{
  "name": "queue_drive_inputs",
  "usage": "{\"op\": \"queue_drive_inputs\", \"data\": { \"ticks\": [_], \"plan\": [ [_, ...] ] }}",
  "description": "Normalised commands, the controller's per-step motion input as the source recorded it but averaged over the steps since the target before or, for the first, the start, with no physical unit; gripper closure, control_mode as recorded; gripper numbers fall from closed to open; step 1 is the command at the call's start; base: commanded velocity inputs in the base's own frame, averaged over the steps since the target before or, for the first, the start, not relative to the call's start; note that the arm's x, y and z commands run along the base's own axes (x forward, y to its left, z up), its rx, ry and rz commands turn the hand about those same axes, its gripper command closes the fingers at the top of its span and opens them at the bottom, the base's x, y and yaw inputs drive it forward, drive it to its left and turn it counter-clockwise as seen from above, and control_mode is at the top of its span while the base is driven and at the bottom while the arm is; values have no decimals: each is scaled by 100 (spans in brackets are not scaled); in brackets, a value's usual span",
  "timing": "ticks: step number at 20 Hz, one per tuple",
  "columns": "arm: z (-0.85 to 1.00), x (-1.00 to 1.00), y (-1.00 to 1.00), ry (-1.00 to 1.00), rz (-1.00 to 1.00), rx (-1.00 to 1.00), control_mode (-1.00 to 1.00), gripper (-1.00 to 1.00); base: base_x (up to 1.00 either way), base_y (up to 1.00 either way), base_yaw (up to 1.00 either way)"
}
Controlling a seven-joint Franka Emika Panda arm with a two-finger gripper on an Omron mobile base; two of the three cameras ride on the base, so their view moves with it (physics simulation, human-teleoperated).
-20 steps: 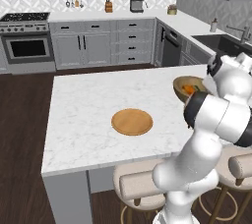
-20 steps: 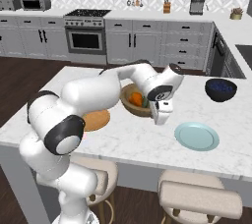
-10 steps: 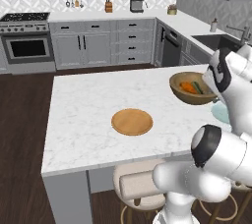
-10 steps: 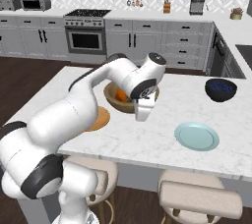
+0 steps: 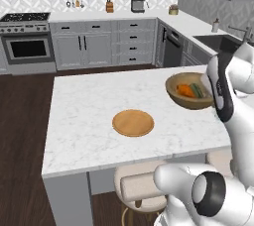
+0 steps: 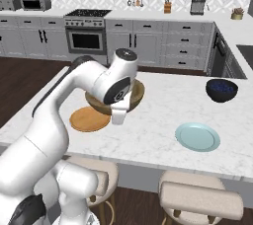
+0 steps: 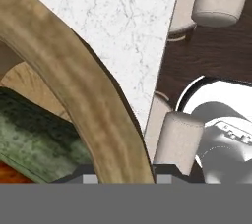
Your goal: Pick the chicken drumstick and cucumber from their plates and place them in the bowl. Then put the bowl in the fridge.
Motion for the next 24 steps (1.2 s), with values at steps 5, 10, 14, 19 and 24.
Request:
{"op": "queue_drive_inputs", "data": {
  "ticks": [5, 10, 14, 19, 24],
  "plan": [
    [37, -11, 78, -5, -35, -1, -100, 100, 0, 0, 0],
    [32, -33, 56, -1, -11, 7, -100, 100, 0, 0, 0],
    [5, -38, 10, -3, 0, 4, -100, 100, 0, 0, 0],
    [2, -28, 7, -3, 0, 1, 100, 100, -35, 16, 0],
    [0, 0, 0, 0, 0, 0, 100, 100, -78, 74, 3]
  ]
}}
